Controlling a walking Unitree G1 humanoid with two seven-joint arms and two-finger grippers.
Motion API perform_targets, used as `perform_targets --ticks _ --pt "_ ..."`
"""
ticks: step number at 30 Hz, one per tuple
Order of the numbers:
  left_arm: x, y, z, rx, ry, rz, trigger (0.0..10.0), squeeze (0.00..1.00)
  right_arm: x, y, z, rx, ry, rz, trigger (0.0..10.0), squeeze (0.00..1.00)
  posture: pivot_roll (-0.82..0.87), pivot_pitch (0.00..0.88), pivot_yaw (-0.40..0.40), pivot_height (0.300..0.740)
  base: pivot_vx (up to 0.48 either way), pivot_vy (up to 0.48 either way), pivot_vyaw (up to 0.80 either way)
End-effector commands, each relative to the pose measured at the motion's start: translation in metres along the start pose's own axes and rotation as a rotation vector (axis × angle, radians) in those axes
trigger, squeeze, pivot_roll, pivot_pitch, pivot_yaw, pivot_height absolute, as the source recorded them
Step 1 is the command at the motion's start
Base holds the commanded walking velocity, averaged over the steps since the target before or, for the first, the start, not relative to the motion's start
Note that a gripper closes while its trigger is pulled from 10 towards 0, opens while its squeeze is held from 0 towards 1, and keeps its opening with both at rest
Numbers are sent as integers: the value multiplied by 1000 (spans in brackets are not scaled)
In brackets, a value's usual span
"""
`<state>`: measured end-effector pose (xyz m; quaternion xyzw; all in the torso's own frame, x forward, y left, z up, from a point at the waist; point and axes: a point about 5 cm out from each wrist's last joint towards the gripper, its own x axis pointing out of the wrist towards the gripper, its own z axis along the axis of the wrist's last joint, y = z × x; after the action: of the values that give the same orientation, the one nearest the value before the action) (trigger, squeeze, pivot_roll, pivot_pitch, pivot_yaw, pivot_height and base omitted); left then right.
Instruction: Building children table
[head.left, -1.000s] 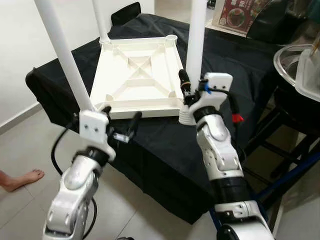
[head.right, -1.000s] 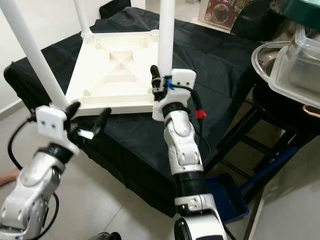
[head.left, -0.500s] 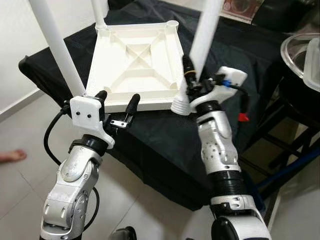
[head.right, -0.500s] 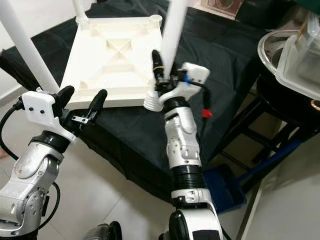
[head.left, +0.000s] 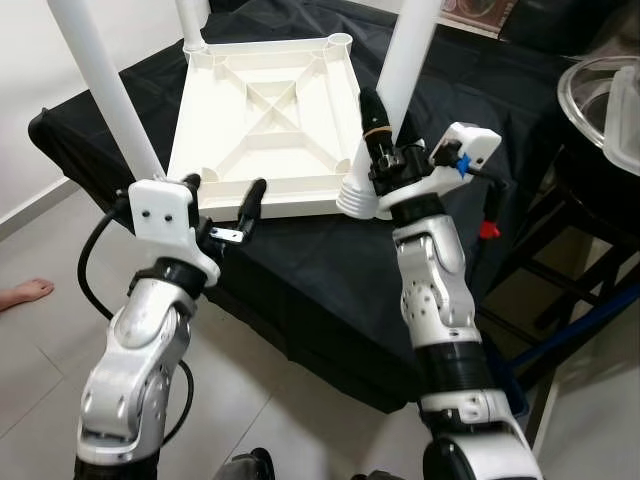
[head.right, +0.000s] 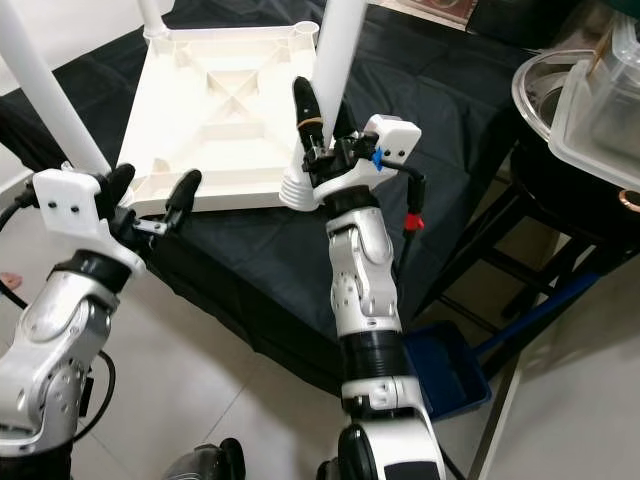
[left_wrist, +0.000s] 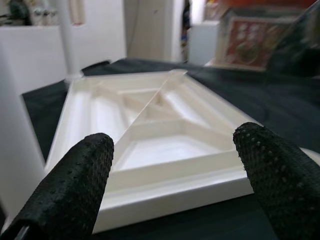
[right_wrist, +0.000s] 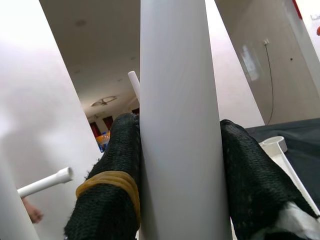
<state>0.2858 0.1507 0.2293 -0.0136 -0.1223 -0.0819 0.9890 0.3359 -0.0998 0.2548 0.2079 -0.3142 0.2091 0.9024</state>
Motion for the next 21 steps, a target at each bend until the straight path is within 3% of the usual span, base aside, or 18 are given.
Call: perform_targets --ticks 1,2,3,4,6,7,9,11,13,15,17,18,19,20,21 --pt "3 2 -8 10 32 19 10000 0 -1 3 3 2 -12 22 10000 0 31 202 -49 740 0 0 0" --pt "15 0 -15 49 47 10 10000 0 -5 1 4 1 -8 27 10000 0 13 196 -46 740 0 0 0" --pt "15 0 -15 49 47 10 10000 0 -5 1 4 1 -8 27 10000 0 13 196 -46 740 0 0 0" --pt "30 -5 -19 88 64 -30 10000 0 -7 -1 5 -13 -2 27 10000 0 6 194 -47 740 0 0 0" --pt "39 -8 -21 115 73 -60 10000 0 -8 -2 5 -24 1 26 10000 0 -3 192 -44 740 0 0 0" --pt "48 -11 -19 182 62 -90 10000 0 -11 -4 6 -40 9 25 10000 0 -10 188 -39 740 0 0 0" --pt "48 -11 -19 182 62 -90 10000 0 -11 -4 6 -40 9 25 10000 0 -10 188 -39 740 0 0 0" --pt "67 -13 -8 293 25 -154 10000 0 -18 -9 6 -126 61 15 10000 0 -25 183 -18 740 0 0 0" --pt "67 -13 -8 293 25 -154 10000 0 -18 -9 6 -126 61 15 10000 0 -25 183 -18 740 0 0 0" --pt "65 -13 13 133 -60 -167 10000 0 -32 -11 -4 -262 240 22 10000 0 -29 174 -4 740 0 0 0" --pt "65 -13 13 133 -60 -167 10000 0 -32 -11 -4 -262 240 22 10000 0 -29 174 -4 740 0 0 0" --pt "54 -13 18 26 -87 -162 10000 0 -38 -15 -7 -280 335 17 10000 0 -26 174 -1 740 0 0 0" --pt "54 -13 18 26 -87 -162 10000 0 -38 -15 -7 -280 335 17 10000 0 -26 174 -1 740 0 0 0" --pt "38 -14 18 -49 -98 -160 10000 0 -43 -18 -6 -273 397 15 10000 0 -18 171 -3 740 0 0 0" --pt "38 -14 18 -49 -98 -160 10000 0 -43 -18 -6 -273 397 15 10000 0 -18 171 -3 740 0 0 0"
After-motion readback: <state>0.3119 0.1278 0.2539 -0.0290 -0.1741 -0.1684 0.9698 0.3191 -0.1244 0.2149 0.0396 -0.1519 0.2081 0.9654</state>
